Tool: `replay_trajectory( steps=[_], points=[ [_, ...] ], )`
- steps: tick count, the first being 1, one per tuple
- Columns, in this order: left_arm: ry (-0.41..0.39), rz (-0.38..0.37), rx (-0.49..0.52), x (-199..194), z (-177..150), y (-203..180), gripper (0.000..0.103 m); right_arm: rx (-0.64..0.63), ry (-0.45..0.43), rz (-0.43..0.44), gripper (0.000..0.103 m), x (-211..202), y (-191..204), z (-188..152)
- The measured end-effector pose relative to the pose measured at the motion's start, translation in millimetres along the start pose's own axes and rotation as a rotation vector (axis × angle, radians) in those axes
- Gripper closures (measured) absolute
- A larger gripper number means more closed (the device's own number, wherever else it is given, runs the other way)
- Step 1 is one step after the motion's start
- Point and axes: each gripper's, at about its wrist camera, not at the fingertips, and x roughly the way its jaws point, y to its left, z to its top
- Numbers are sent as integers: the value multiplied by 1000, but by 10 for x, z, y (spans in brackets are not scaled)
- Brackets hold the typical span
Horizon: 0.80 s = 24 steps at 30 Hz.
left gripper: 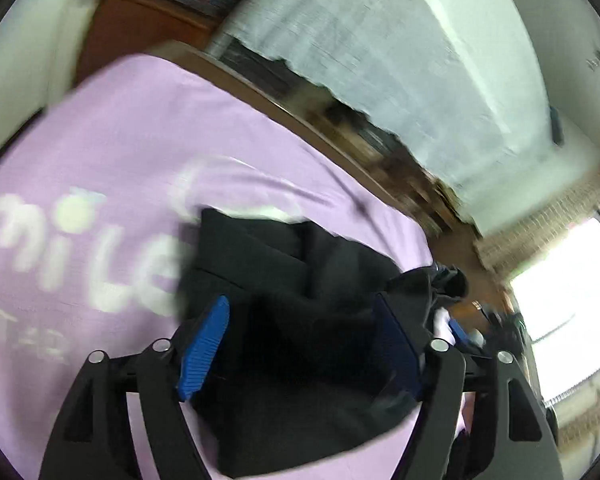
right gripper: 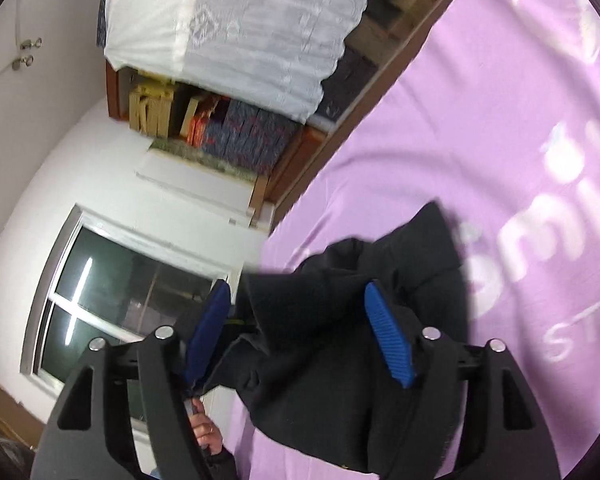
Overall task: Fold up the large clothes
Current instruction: 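Close both tools on the hem and lift it toward the hood, then carry the hem over the hood with both tools and lay it down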
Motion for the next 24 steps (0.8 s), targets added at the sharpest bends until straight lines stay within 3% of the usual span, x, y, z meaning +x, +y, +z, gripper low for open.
replay_trajectory(
  steps=[3,6,10,14,19,24],
  points=[
    [-10,-63,-73,-59,21,178,28,-4,-3,-48,34,-20,-72,-26],
    [-16,2,-10,-24,1,119,28,-35,10,-88,34,43,-77,-59],
    [4,28,81,83,-42,-29,28,-109,11,-151,34,121,3,-105],
    [9,159,163,314,32,-192,28,-149,10,-193,34,186,4,-111],
    [49,181,214,635,208,-295,28,-199,34,-221,34,390,87,-40],
    [65,177,193,906,227,-213,29,-344,67,-318,34,726,266,-15]
  ],
)
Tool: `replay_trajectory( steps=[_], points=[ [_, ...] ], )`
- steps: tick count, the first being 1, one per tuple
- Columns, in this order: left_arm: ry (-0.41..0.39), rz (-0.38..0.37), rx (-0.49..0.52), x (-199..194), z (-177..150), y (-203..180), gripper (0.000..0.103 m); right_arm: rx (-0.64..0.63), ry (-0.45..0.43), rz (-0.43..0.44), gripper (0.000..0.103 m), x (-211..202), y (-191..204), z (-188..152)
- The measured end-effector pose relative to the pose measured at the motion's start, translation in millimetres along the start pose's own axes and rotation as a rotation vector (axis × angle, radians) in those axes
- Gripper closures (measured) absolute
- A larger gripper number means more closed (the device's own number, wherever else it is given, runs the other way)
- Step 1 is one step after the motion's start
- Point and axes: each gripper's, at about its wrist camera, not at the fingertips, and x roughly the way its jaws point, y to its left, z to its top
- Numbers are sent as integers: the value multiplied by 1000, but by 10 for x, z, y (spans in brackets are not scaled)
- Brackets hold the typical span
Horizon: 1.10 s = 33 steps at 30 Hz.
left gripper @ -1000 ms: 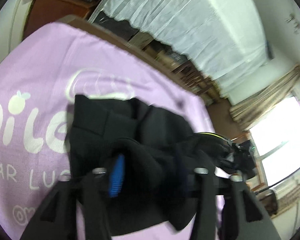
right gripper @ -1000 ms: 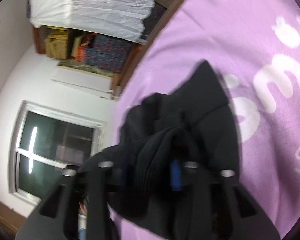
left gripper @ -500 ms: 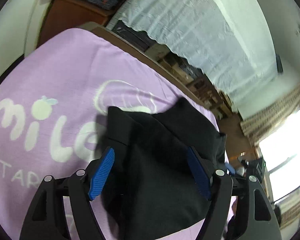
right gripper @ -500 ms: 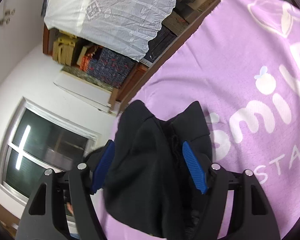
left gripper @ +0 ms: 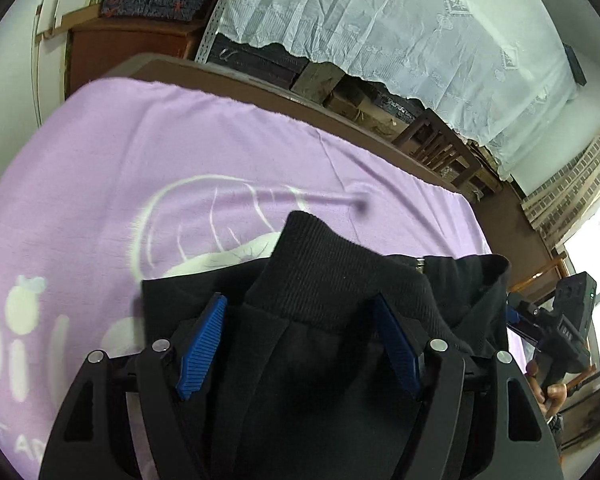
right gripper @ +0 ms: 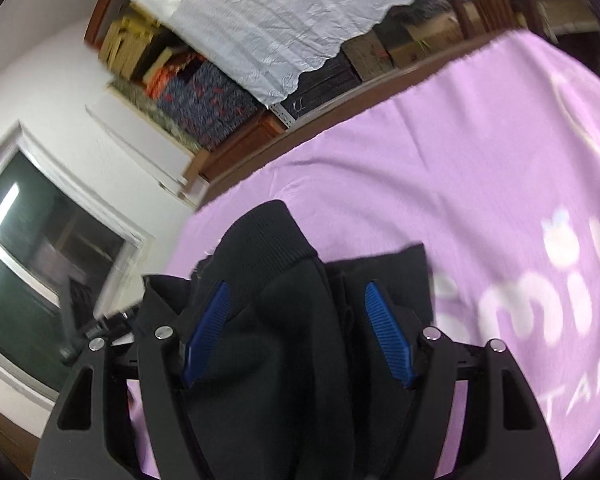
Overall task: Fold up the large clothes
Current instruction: 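Carry the hem over the hood with both tools and lay it down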
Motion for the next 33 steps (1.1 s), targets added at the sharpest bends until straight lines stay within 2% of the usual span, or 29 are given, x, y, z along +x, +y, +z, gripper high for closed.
replay_trajectory(
  steps=[2,3,5,7,8,10,12,13,15,16,17,19,20,23,24,26,28,31,33],
  points=[
    [-11,16,3,53,-18,25,41,-32,18,-24,37,139,49,4],
    [-19,23,5,59,-29,41,46,-45,29,-28,54,203,63,-8],
    [-38,28,-2,29,-30,85,70,-62,51,-39,81,308,79,-59],
    [-65,27,-24,-29,-6,131,83,-73,23,-50,88,280,84,-78],
    [-76,21,-33,-61,2,135,86,-64,-4,-37,92,205,102,-50],
    [-106,37,-30,-117,15,124,87,-42,-75,47,94,-18,169,33],
    [-113,83,-9,-83,-2,75,87,-82,-133,5,95,-138,243,85],
    [-102,110,5,-26,-21,60,87,-88,-131,-30,95,-111,230,93],
    [-83,168,44,75,-61,24,87,-4,-55,-113,95,150,-26,44],
    [-80,188,60,90,-68,0,87,61,-12,-126,95,285,-182,10],
    [-93,192,70,64,-71,-21,87,142,33,-109,93,421,-359,-44],
    [-108,188,81,22,-82,-35,86,167,39,-94,93,452,-421,-45],
    [-111,184,84,7,-82,-44,86,131,32,-118,91,427,-370,-22],
    [-141,164,103,-126,-90,-115,84,33,-60,-198,65,249,-180,-9],
    [-161,154,117,-188,-86,-169,83,4,-96,-204,64,165,-106,6],
    [-183,128,132,-246,-74,-247,67,-62,-140,-154,64,34,118,42],
    [-183,142,155,-213,-89,-323,58,-116,-133,-108,64,66,334,78],
    [-137,205,171,-31,-142,-306,58,-181,-83,-89,77,289,585,65],
    [-113,195,147,22,-141,-244,58,-235,-49,-105,77,509,744,66]
  ],
)
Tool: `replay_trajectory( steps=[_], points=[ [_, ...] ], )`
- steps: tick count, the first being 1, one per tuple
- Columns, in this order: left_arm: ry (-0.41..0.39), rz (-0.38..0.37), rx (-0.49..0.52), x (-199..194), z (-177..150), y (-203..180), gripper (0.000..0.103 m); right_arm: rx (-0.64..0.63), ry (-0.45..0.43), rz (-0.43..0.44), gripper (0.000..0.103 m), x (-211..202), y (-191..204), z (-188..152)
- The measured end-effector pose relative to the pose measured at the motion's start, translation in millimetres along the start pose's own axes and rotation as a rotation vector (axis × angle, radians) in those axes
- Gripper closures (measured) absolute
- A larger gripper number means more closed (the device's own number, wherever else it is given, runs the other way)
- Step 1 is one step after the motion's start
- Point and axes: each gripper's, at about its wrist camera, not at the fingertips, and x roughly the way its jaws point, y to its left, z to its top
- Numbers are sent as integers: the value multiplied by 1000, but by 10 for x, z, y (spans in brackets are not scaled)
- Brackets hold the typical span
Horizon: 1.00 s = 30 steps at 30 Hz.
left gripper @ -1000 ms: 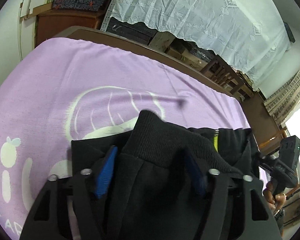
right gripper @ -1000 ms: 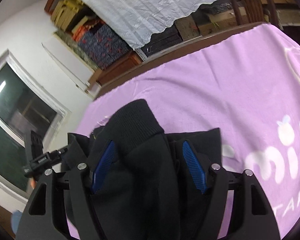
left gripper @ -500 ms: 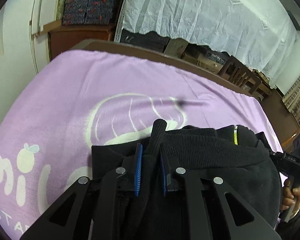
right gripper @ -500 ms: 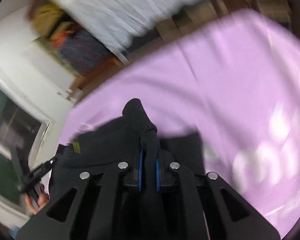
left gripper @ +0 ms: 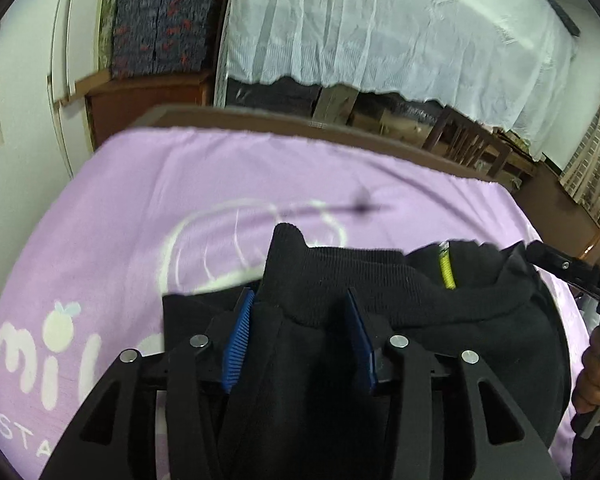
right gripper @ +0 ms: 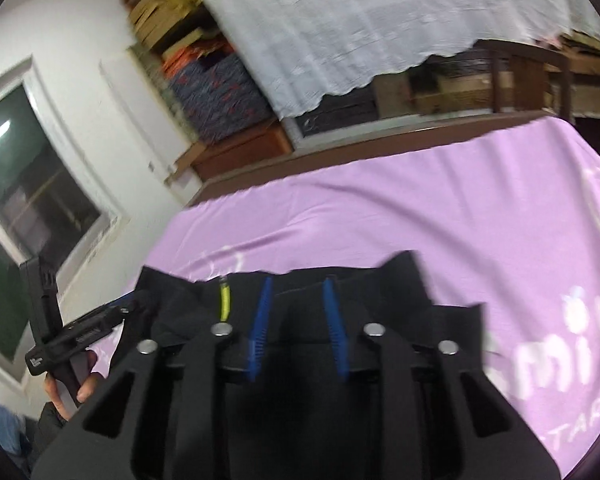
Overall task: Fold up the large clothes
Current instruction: 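Carry the hem over the hood with both tools and lay it down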
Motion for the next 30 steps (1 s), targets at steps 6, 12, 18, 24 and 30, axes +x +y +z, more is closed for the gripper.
replay_trajectory(
  steps=[6,12,18,24,30],
  points=[
    [24,-16,-23,45,-28,93,53,-217,80,-105,74,355,395,-236],
    [24,-3,-21,58,-48,84,50,-332,85,-156,73,274,497,-590],
    [10,1,-23,23,-56,74,52,-377,97,-200,88,380,583,-639],
    [-71,3,-62,-154,23,137,68,-290,12,-174,99,162,613,-317],
    [28,115,-56,125,15,161,66,-175,42,-170,103,512,385,-76]
  ],
)
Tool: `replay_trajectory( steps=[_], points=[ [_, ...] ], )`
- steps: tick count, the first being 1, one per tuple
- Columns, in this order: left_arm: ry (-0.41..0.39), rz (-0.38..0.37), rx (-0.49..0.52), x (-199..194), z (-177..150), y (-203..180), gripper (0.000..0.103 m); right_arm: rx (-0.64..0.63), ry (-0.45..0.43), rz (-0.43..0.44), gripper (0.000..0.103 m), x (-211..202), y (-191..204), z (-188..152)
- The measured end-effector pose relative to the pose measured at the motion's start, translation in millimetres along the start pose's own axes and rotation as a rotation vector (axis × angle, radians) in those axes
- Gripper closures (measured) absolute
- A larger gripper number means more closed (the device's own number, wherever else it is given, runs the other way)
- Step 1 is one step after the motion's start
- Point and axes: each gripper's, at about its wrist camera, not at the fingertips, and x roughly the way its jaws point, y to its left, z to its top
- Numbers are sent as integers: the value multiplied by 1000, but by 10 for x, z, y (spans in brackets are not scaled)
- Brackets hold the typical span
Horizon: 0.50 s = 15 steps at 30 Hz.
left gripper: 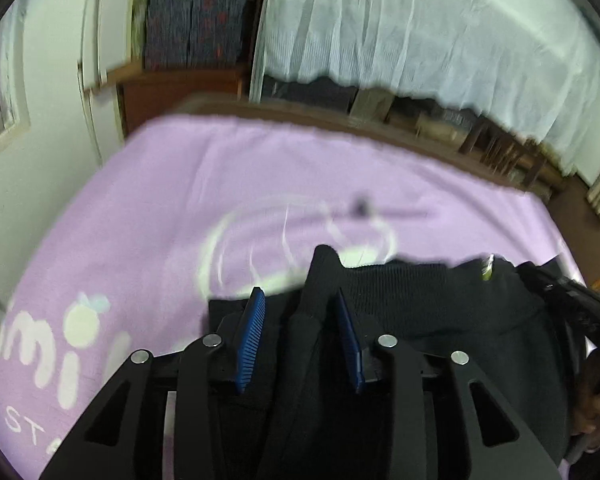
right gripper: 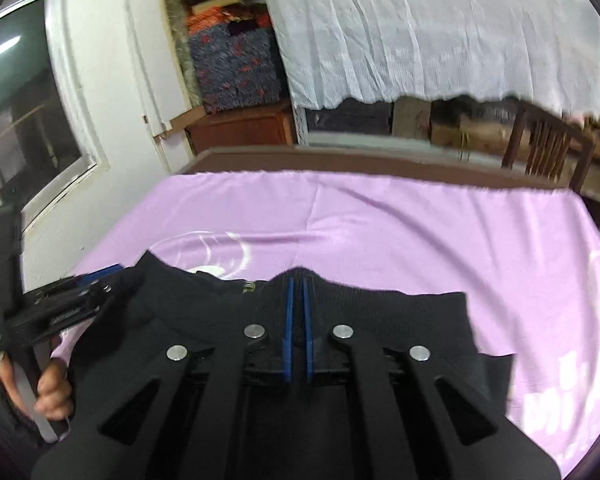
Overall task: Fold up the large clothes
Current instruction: 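Carry the hem over the hood with both tools and lay it down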
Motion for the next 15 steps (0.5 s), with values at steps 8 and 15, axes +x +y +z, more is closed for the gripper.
replay_trajectory(
  steps=[8,15],
  points=[
    [-26,17,-11,-124,43,25,62,227,58,103,103,109,-431,-79],
    [-124,-162,89,-614,-5,-521,47,249,-29,178,98,-517,-509,-167]
  ],
)
